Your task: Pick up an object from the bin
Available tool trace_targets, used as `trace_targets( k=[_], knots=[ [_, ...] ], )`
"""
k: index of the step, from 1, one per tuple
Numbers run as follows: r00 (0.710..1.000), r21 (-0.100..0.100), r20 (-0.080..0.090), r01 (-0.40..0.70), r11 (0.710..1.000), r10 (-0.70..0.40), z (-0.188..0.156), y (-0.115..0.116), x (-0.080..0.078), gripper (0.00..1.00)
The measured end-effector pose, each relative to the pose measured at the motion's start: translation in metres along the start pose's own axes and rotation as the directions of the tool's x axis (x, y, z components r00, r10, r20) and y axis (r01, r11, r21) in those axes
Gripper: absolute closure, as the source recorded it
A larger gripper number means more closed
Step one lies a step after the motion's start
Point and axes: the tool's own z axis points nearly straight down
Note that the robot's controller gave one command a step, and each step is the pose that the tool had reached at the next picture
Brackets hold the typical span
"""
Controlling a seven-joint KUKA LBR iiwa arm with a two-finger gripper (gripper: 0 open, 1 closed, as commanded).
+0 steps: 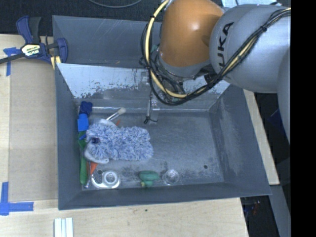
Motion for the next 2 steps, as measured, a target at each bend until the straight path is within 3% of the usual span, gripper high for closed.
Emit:
trace_targets(
  k=[1, 2],
  knots=[
    [1.000, -0.001, 0.009, -0.003, 1.000, 0.003, -0.005, -0.001, -0.002, 0.00],
    [0.982, 0.000, 0.005, 0.190, 0.982, -0.190, 0.146, 0.031, 0.055, 0.00]
  ],
)
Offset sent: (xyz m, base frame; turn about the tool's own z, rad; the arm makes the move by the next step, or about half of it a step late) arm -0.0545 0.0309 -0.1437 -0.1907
